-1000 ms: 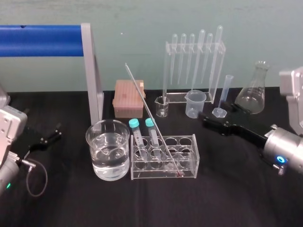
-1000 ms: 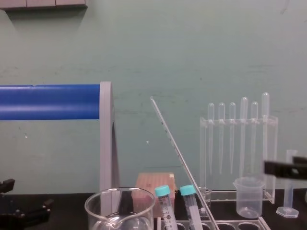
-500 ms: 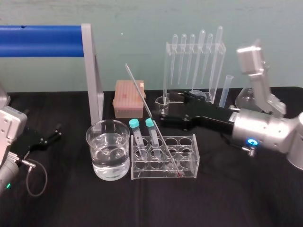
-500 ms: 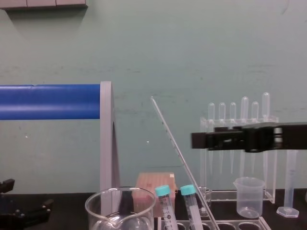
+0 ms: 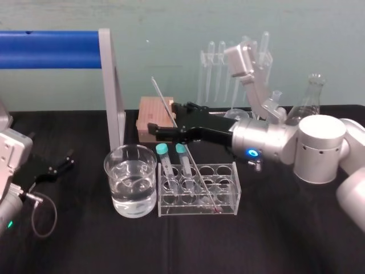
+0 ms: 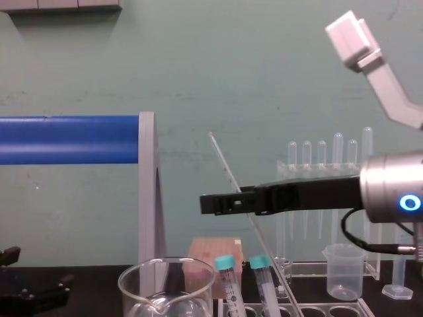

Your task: Hold the thermometer with one hand and immerse one end into the beaker, then reinsert it into the test tube rack.

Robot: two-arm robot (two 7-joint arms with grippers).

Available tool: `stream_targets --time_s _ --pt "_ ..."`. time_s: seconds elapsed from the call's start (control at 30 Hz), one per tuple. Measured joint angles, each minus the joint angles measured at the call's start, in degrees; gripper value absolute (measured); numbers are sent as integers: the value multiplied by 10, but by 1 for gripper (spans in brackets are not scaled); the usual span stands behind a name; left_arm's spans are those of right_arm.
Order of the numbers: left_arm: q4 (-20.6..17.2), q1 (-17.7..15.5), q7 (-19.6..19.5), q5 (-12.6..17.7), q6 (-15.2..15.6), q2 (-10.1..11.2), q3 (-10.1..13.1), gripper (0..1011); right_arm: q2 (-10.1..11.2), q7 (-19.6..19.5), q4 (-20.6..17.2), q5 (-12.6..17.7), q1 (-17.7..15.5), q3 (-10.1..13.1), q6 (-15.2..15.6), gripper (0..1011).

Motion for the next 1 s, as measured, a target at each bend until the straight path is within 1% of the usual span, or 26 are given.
stream_targets --time_s 0.03,0.13,0.27,0.53,0.77,1.0 --pt "0 0 0 0 0 0 0 1008 -6 0 7 -4 5 -4 0 1003" --pt "0 0 0 0 0 0 0 1008 -12 0 14 -9 10 -7 -1 1003" --pt "0 0 0 0 0 0 0 1008 -14 -1 16 -13 11 -7 -2 1003" --pt "0 0 0 0 0 0 0 1008 -10 0 6 -16 6 -3 -4 1003" --pt "0 0 0 0 0 0 0 1008 -1 -2 -6 -21 -2 2 -2 1003" --pt "0 0 0 0 0 0 0 1008 4 -1 -10 -22 -6 4 -3 1003"
